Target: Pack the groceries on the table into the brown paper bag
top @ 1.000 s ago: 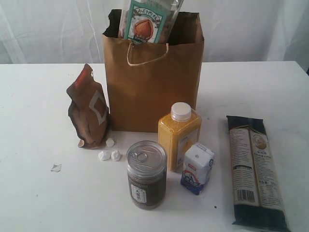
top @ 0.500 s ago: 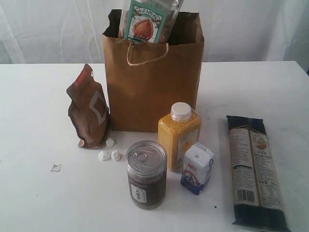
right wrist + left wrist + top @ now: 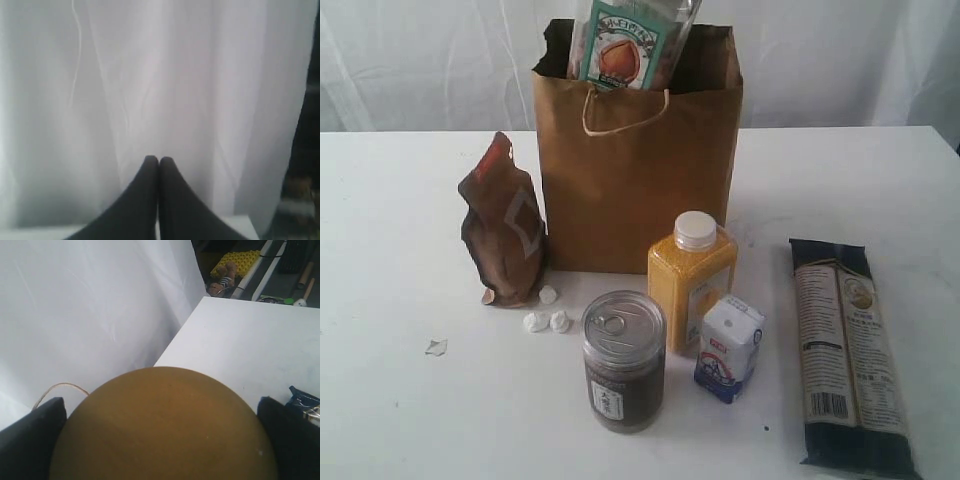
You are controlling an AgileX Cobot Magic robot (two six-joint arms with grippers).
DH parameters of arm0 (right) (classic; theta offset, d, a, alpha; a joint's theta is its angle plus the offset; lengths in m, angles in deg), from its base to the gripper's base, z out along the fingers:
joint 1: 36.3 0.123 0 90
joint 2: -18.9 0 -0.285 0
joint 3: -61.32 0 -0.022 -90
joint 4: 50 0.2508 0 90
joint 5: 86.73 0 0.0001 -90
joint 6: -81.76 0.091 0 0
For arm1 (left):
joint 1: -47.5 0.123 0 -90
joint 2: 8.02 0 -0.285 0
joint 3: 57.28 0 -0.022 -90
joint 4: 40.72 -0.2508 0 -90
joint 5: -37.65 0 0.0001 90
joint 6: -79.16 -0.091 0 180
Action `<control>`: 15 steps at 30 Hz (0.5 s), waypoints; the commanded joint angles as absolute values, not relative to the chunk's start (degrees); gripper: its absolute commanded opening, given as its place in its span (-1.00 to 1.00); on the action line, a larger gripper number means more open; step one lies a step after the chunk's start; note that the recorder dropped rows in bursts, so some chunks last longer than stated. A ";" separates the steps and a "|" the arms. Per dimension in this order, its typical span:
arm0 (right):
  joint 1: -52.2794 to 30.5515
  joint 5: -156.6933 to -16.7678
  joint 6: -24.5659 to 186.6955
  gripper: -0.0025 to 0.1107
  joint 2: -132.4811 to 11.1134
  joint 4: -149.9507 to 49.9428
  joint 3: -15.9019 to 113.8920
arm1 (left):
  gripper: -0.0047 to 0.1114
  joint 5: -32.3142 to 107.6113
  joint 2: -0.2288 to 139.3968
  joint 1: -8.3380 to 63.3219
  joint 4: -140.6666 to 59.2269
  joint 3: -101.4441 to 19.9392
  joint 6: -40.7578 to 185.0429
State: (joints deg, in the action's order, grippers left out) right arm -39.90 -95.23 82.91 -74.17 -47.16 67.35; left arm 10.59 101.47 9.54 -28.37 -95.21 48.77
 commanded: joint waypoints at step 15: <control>-39.69 -153.60 35.51 -0.96 -88.49 19.19 98.88 | 0.45 9.38 100.36 9.54 -27.43 -95.33 48.96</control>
State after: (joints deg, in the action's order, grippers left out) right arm -39.54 -152.14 36.68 -86.01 16.88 98.85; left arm 7.96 101.47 9.54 -28.28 -95.21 48.77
